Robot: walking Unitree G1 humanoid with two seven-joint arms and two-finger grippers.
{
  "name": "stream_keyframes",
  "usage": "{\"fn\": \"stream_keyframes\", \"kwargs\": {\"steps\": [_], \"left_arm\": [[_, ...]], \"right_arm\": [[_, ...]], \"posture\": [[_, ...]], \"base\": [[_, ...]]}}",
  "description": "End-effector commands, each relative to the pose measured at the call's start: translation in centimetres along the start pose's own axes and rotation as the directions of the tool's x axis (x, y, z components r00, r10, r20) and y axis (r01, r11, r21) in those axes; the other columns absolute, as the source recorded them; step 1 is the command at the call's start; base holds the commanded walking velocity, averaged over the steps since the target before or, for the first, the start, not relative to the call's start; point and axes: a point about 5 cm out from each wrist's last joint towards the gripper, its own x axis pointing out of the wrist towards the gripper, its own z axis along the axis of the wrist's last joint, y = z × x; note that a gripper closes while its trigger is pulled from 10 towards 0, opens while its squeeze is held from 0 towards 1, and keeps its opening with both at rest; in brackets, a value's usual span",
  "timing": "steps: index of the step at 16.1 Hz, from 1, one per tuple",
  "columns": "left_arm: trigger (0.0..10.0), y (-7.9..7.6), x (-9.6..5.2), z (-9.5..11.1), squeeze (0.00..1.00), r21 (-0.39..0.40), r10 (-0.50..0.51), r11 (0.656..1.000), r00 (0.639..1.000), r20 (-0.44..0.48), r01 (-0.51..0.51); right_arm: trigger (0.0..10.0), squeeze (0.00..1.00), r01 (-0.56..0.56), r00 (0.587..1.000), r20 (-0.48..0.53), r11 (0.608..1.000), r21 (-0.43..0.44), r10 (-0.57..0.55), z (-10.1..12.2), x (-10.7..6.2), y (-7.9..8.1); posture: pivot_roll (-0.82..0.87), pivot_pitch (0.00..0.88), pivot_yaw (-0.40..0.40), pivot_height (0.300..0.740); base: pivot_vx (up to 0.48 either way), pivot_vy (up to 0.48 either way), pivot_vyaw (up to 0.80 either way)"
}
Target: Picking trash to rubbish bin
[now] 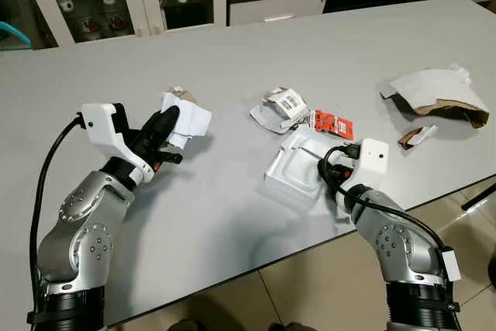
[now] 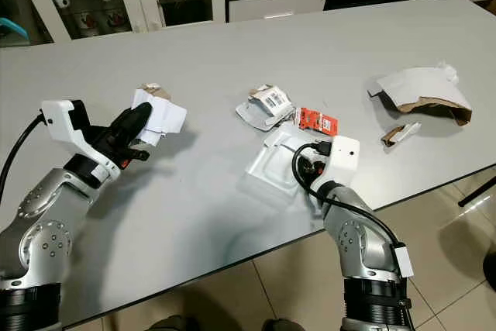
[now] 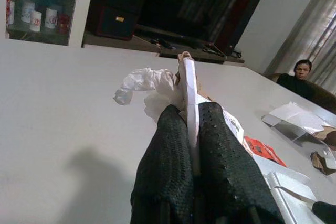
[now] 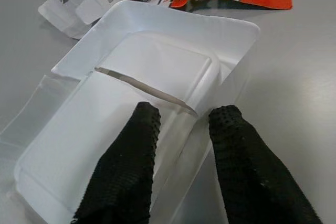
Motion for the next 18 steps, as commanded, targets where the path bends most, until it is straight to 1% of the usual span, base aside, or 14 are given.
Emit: {"fn": "stream_keyframes", "kwargs": {"steps": [1, 4, 5, 7, 8, 9, 10, 12, 13, 14, 15, 16, 17, 18], "left_arm": [[0.0, -0.2, 0.1, 0.2, 0.0, 0.012, -0.007, 1.0, 1.0, -0.001, 0.007], [0.0, -0.2, 0.3, 0.2, 0.0, 0.012, -0.007, 1.0, 1.0, 0.002, 0.007], [0.0, -0.2, 0.3, 0.3, 0.0, 0.012, -0.006, 1.0, 1.0, 0.005, 0.006], [0.0, -0.2, 0.3, 0.4, 0.0, 0.009, -0.003, 1.0, 1.0, 0.013, 0.003], [0.0, -0.1, 0.3, 0.5, 0.0, 0.005, 0.005, 1.0, 1.0, 0.02, -0.005], [0.0, 0.0, 0.2, 0.6, 0.0, 0.003, 0.01, 1.0, 1.0, 0.023, -0.01], [0.0, 0.1, 0.1, 0.7, 0.0, -0.006, 0.021, 1.0, 0.999, 0.031, -0.021], [0.0, -0.1, -0.1, 0.7, 0.0, -0.012, 0.018, 1.0, 0.999, 0.031, -0.017], [0.0, -0.2, -0.2, 0.7, 0.0, -0.018, 0.017, 1.0, 0.999, 0.032, -0.017], [0.0, -0.4, -0.2, 0.5, 0.0, -0.02, 0.016, 1.0, 1.0, 0.024, -0.015], [0.0, -0.5, -0.3, 0.3, 0.0, -0.019, 0.015, 1.0, 1.0, 0.016, -0.015], [0.0, -0.6, -0.3, 0.2, 0.0, -0.02, 0.016, 1.0, 1.0, 0.015, -0.015], [0.0, -0.6, -0.3, 0.2, 0.0, -0.02, 0.015, 1.0, 1.0, 0.015, -0.015], [0.0, -0.6, -0.2, 0.2, 0.0, -0.02, 0.015, 1.0, 1.0, 0.014, -0.014]], "right_arm": [[0.0, 0.0, 0.067, 0.995, -0.082, 0.997, 0.025, -0.064, -1.7, 0.1, -1.3], [0.0, 0.0, 0.065, 0.996, -0.055, 0.997, 0.038, -0.063, -1.2, 0.0, -1.4], [0.0, 0.0, 0.061, 0.998, -0.022, 0.997, 0.046, -0.06, -0.7, 0.0, -1.4], [0.0, 0.0, 0.012, 0.992, 0.122, 0.997, 0.072, -0.021, 1.4, -0.5, -0.8], [0.0, 0.0, -0.003, 0.976, 0.216, 0.999, 0.047, -0.007, 2.8, -1.1, -0.6], [0.0, 0.0, -0.004, 0.964, 0.265, 1.0, -0.004, 0.005, 3.6, -1.5, -0.5], [0.0, 0.0, -0.001, 0.929, 0.367, 0.992, -0.124, 0.046, 5.2, -2.6, -0.1], [0.0, 0.0, -0.003, 0.886, 0.455, 0.984, -0.179, 0.085, 6.4, -3.8, 0.3], [0.0, 0.0, 0.009, 0.877, 0.471, 0.979, -0.202, 0.09, 6.5, -4.1, 0.3], [0.0, 0.0, 0.029, 0.895, 0.44, 0.975, -0.222, 0.073, 5.9, -3.9, 0.1], [0.0, 0.0, 0.077, 0.929, 0.37, 0.965, -0.25, 0.022, 4.8, -3.5, -0.5], [10.0, 0.95, 0.116, 0.961, 0.275, 0.946, -0.304, -0.029, 3.5, -3.1, -1.2], [10.0, 1.0, 0.135, 0.97, 0.234, 0.936, -0.326, -0.058, 2.8, -2.9, -1.6], [10.0, 1.0, 0.134, 0.971, 0.229, 0.951, -0.278, -0.07, 2.6, -2.8, -1.9]], "posture": [[-0.06, 0.088, -0.022, 0.74], [-0.05, 0.088, -0.024, 0.74], [-0.05, 0.086, -0.024, 0.74], [-0.05, 0.085, -0.023, 0.74], [-0.05, 0.085, -0.022, 0.74], [-0.05, 0.085, -0.021, 0.74], [-0.05, 0.084, -0.019, 0.74], [-0.05, 0.084, -0.015, 0.74], [-0.05, 0.084, -0.013, 0.74], [-0.05, 0.084, -0.012, 0.74], [-0.05, 0.084, -0.01, 0.74], [-0.05, 0.085, -0.01, 0.74], [-0.05, 0.085, -0.01, 0.74], [-0.05, 0.086, -0.01, 0.74]], "base": [[0.0, 0.0, 0.0], [0.0, 0.0, 0.0], [0.0, 0.0, 0.0], [0.0, 0.0, 0.0], [0.0, 0.0, 0.0], [0.0, 0.0, 0.0], [0.0, 0.0, 0.0], [0.0, 0.0, 0.0], [0.0, 0.0, 0.0], [0.0, 0.0, 0.0], [0.0, 0.0, 0.0], [0.0, 0.0, 0.0], [0.0, 0.0, 0.0], [0.0, 0.0, 0.0]]}}
